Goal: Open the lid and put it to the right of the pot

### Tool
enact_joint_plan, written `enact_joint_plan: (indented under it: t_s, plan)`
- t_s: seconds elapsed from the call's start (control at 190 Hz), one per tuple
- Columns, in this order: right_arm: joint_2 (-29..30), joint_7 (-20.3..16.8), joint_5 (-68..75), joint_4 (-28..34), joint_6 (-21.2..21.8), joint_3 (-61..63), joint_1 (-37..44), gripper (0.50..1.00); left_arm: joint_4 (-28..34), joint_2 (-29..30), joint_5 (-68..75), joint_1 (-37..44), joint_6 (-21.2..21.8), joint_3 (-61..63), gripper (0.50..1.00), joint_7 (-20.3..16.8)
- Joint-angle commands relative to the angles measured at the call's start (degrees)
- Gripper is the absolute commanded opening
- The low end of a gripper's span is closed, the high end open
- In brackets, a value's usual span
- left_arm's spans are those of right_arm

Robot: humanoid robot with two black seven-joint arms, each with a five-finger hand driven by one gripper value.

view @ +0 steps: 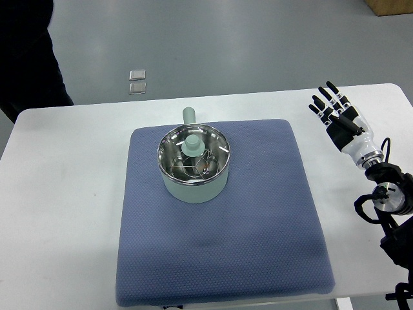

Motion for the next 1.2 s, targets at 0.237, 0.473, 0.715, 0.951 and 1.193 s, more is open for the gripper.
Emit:
enact_joint_plan:
  t_s: [0.237,0.473,0.715,0.951,1.193]
  plan:
    - [-0.1,0.0,0.0,0.0,0.1,0.0,-0.1,0.928,0.4,0.0,0.1,0.0,0.0,-0.1,1.000,-0.4]
    - [-0.2,0.0,0.0,0.0,0.2,0.0,-0.2,0.928,0.5,0.0,0.1,0.0,0.6,-0.1,1.000,-0.4]
    - [-0.6,0.0,0.0,-0.1,0.1,0.1,0.3,0.928,0.5,0.0,0.1,0.0,0.6,-0.1,1.000,-0.4]
    - [-0.8,0.0,-0.1,-0.1,0.2,0.0,0.3,0.928,0.5,0.0,0.1,0.0,0.6,-0.1,1.000,-0.4]
    - [-3.3,0.0,-0.6,-0.1,0.2,0.0,1.0,0.928,0.5,0.0,0.1,0.0,0.6,-0.1,1.000,-0.4]
